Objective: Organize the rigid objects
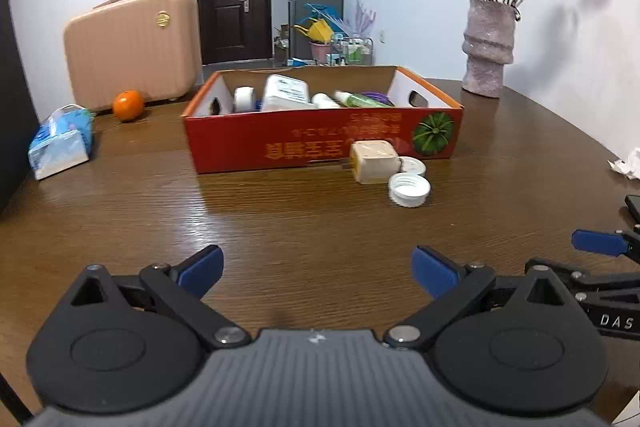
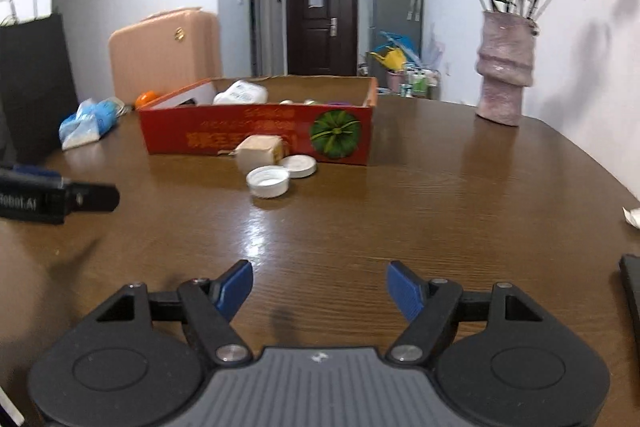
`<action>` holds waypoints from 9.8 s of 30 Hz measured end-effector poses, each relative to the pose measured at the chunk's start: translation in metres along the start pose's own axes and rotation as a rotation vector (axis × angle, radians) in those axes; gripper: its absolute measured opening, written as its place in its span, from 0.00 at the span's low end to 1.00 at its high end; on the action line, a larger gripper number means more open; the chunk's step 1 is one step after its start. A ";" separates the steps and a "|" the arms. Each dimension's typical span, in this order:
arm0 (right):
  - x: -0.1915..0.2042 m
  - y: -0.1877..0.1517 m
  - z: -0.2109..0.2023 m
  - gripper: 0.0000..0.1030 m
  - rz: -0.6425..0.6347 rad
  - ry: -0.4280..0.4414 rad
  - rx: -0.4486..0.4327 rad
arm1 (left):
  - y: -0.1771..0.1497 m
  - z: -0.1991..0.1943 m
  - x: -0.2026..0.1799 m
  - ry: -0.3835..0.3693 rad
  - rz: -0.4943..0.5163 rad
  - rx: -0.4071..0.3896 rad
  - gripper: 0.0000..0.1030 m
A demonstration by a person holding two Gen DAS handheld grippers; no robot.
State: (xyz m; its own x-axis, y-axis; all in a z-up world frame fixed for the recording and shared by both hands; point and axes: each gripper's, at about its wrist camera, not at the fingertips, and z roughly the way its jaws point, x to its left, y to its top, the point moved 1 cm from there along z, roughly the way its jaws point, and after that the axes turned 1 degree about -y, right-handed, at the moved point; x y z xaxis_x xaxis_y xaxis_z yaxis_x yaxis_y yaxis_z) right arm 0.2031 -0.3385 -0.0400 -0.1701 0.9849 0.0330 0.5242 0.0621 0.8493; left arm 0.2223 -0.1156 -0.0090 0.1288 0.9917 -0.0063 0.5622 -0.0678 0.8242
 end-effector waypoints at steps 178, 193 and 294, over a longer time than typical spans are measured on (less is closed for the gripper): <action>0.024 0.100 0.169 0.39 -0.100 0.274 0.062 | 0.062 0.161 0.036 -0.436 0.174 0.031 0.31; 0.029 0.088 0.153 0.23 -0.095 0.308 0.048 | 0.052 0.138 0.029 -0.401 0.140 0.036 0.28; 0.036 0.087 0.163 0.23 0.245 0.547 0.146 | 0.032 0.111 0.106 -0.491 -0.361 0.131 0.31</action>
State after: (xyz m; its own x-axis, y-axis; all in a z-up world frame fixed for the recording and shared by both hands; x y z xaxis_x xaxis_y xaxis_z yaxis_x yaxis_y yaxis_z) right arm 0.3791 -0.2709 -0.0507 -0.4135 0.7497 0.5167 0.7043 -0.0963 0.7033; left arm 0.3445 -0.0251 -0.0462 0.2550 0.7905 -0.5569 0.7317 0.2187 0.6456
